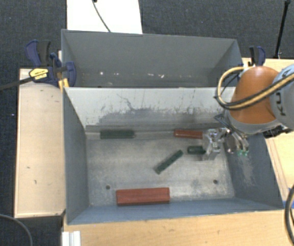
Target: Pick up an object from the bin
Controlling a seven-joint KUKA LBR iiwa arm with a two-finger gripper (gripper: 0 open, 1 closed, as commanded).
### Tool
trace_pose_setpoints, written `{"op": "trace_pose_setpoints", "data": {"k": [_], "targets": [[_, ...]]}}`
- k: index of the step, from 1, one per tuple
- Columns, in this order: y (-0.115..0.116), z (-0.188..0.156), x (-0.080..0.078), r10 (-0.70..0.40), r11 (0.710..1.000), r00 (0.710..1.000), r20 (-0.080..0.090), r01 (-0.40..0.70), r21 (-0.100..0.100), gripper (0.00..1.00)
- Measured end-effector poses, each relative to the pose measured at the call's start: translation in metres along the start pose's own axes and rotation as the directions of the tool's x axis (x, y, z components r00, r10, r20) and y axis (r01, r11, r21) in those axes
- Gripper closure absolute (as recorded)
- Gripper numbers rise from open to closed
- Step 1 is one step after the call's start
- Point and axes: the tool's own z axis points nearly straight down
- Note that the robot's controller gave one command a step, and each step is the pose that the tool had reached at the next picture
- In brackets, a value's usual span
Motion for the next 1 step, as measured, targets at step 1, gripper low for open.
{"op": "trace_pose_setpoints", "data": {"k": [1], "targets": [[-0.0085, -0.1395, 0.0093, 0.003, 1.000, 1.000, 0.008, -0.003, 0.002, 1.00]]}}
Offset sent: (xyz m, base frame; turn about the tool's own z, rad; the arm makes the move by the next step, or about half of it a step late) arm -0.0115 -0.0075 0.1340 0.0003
